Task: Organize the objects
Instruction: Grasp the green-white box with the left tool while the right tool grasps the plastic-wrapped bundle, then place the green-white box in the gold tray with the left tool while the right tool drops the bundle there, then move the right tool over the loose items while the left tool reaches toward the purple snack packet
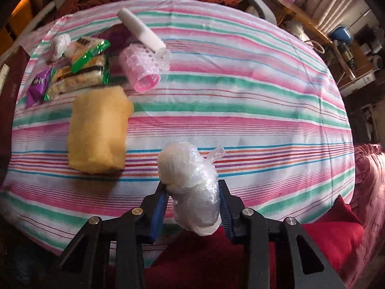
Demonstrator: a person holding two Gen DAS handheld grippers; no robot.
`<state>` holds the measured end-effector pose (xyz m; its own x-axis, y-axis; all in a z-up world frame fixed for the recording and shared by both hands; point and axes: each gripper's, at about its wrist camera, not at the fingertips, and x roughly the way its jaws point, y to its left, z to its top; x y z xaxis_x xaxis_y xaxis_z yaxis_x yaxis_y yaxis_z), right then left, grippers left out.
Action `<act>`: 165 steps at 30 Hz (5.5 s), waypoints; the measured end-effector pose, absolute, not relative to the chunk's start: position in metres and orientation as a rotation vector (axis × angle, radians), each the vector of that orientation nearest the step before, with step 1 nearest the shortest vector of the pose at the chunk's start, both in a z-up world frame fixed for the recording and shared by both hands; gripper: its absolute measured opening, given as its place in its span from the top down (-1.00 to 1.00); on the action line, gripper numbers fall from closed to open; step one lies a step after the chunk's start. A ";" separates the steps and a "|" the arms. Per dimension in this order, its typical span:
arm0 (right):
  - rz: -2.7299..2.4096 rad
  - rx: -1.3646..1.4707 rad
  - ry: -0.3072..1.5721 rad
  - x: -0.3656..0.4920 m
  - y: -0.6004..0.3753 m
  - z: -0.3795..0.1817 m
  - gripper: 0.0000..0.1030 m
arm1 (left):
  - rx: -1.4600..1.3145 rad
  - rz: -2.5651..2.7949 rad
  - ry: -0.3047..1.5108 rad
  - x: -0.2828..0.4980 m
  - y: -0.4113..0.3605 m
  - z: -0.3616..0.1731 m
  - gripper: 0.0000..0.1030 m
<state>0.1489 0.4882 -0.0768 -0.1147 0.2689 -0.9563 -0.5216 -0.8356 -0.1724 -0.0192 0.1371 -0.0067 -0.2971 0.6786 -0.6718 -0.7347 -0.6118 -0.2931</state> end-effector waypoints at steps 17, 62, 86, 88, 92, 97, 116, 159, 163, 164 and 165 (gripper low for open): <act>2.737 -1.398 0.257 0.042 0.312 0.020 0.22 | -1.091 2.293 -0.158 -0.061 0.004 -0.016 0.21; 2.835 -1.403 0.272 0.010 0.207 -0.038 -0.68 | -1.160 2.590 -0.018 -0.062 -0.008 -0.023 -0.30; 2.824 -0.968 0.085 0.042 0.218 -0.021 -0.99 | -1.086 2.590 0.210 -0.035 0.035 -0.021 -0.30; 2.811 -0.971 0.107 0.045 0.224 -0.023 -0.99 | -1.091 2.575 0.225 -0.033 0.040 -0.023 -0.30; 2.775 -0.989 0.146 0.051 0.238 -0.029 -0.99 | -1.103 2.538 0.246 -0.031 0.049 -0.026 -0.30; 2.707 -1.006 0.235 0.059 0.263 -0.037 -0.99 | -1.123 2.503 0.255 -0.030 0.057 -0.031 -0.30; 2.452 -0.961 0.428 0.091 0.391 -0.021 -0.99 | -1.152 2.400 0.296 -0.026 0.077 -0.038 -0.41; 2.176 -0.946 0.895 0.122 0.524 -0.058 -0.99 | -1.027 1.827 0.868 -0.067 0.315 -0.063 -0.41; 2.180 -0.957 0.908 0.121 0.524 -0.059 -1.00 | -1.052 1.783 0.924 -0.078 0.331 -0.078 -0.41; 2.182 -0.961 0.913 0.121 0.523 -0.060 -1.00 | -1.061 1.770 0.929 -0.081 0.335 -0.082 -0.41; 2.184 -0.964 0.914 0.120 0.523 -0.060 -1.00 | -1.071 1.760 0.933 -0.083 0.339 -0.086 -0.41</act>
